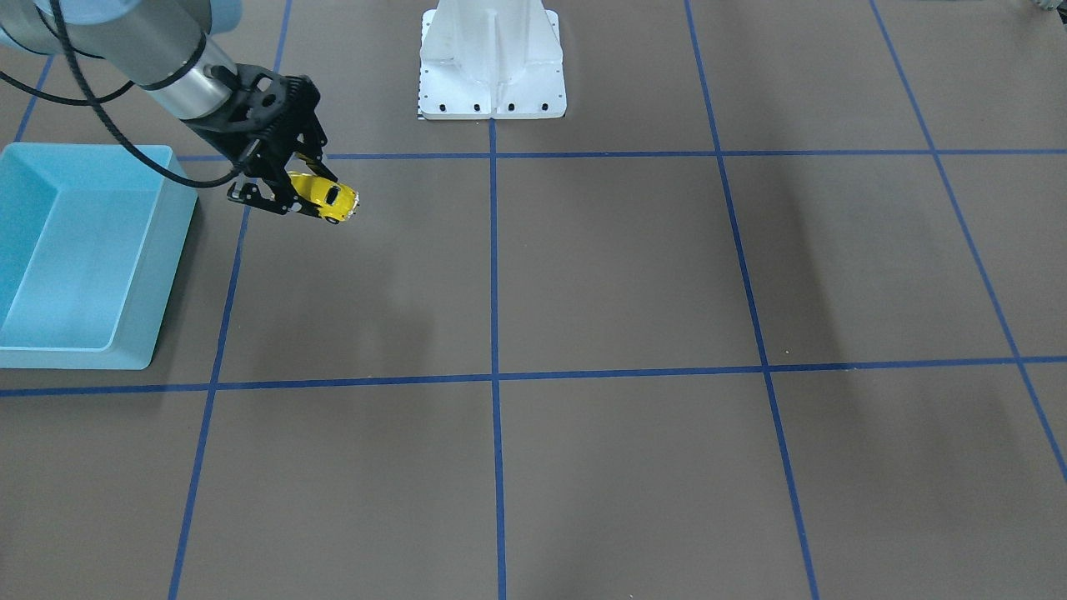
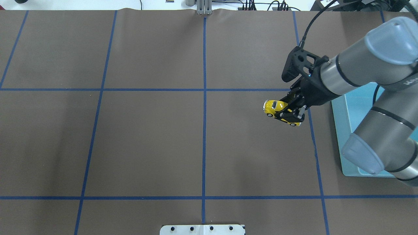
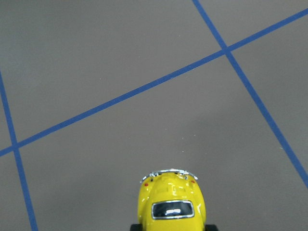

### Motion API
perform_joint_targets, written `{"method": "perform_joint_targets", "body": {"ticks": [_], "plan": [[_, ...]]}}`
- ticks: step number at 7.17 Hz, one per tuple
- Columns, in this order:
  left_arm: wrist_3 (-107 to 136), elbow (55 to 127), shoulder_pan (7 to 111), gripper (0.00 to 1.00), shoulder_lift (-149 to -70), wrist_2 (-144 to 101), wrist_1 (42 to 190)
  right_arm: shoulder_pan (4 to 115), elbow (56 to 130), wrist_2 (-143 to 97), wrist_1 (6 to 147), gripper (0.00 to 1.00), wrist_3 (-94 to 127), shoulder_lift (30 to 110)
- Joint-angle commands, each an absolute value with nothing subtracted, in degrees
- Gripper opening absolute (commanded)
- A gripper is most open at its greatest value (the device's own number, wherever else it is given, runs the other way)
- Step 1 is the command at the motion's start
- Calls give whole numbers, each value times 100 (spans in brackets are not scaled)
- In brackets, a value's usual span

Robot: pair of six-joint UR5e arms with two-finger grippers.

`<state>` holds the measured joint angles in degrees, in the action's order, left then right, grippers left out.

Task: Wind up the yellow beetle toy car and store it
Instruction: 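Lift the car with the right gripper and carry it into the bin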

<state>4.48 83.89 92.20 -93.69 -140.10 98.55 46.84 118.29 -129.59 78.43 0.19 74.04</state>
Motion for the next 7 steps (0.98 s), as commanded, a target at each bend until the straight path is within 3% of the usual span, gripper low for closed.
{"method": "perform_joint_targets", "body": {"ticks": [1, 5, 7], "plan": [[536, 8394, 9220, 100, -9369, -14010, 9861, 5174, 12644, -13314, 7901, 0, -803, 8441], [536, 8394, 9220, 100, -9369, -14010, 9861, 5992, 12762, -13570, 7901, 0, -3254, 9946], [536, 8394, 9220, 100, -9369, -14010, 9861, 6502, 12071, -13851, 7866, 0, -4721, 10387]]}}
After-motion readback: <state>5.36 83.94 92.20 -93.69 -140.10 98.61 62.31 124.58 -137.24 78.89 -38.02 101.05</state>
